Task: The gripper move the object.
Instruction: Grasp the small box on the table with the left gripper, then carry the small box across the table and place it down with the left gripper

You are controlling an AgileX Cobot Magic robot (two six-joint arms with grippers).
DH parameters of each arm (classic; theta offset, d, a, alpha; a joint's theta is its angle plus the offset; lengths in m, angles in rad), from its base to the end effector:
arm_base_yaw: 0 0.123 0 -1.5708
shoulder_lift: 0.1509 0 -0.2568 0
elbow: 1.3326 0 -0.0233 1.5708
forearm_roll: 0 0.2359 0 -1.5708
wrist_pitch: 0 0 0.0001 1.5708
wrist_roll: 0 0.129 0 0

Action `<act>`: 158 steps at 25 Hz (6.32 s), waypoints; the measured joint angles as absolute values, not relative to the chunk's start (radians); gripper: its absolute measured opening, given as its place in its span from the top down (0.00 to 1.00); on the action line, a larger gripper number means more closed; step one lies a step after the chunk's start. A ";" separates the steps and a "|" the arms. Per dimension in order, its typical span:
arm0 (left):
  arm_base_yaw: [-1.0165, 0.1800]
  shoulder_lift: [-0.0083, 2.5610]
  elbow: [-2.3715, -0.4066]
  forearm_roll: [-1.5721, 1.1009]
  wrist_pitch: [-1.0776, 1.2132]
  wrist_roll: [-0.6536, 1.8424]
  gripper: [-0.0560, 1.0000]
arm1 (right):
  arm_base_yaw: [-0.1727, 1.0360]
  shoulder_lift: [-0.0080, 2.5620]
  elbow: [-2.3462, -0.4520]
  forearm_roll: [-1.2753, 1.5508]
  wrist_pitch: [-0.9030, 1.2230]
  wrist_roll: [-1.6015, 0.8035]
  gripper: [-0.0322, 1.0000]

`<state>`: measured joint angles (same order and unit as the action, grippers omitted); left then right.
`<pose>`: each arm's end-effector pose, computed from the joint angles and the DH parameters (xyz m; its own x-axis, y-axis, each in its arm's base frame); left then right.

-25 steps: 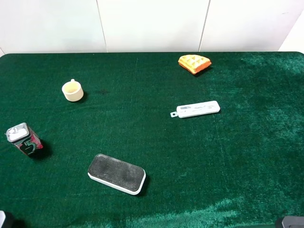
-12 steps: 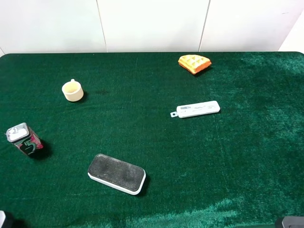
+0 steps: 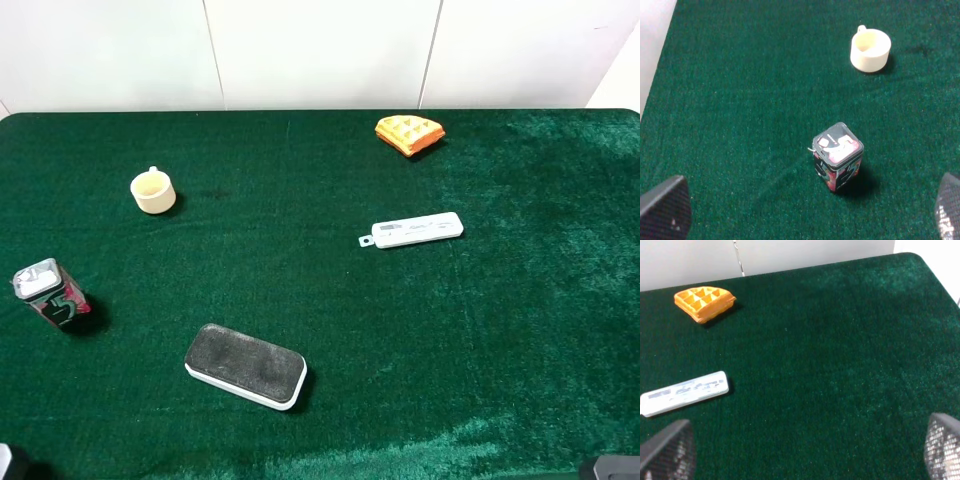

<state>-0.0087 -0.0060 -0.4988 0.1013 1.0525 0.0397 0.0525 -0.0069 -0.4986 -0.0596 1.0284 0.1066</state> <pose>0.0439 0.0110 0.2541 -0.4468 0.0934 -0.8897 -0.0301 0.9924 0.1193 0.0456 -0.0042 0.2566 -0.4199 0.0537 -0.9060 0.0257 0.9986 0.0473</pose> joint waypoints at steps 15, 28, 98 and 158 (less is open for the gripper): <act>-0.009 -0.006 -0.509 0.101 1.052 0.040 0.03 | 0.052 -0.007 -0.499 -0.059 1.028 0.107 0.30; -0.009 0.325 -0.637 0.083 1.072 0.040 0.06 | 0.052 -0.007 -0.499 -0.059 1.028 0.107 0.30; -0.009 1.436 -0.564 0.045 0.562 -0.307 0.07 | 0.052 -0.007 -0.499 -0.059 1.028 0.107 0.30; -0.054 1.602 -0.554 -0.054 0.492 -0.348 0.48 | 0.052 -0.007 -0.499 -0.059 1.028 0.107 0.30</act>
<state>-0.0543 1.6024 -0.5545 -0.0538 0.4916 -0.3484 0.0525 -0.0069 -0.4986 -0.0594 1.0284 0.1066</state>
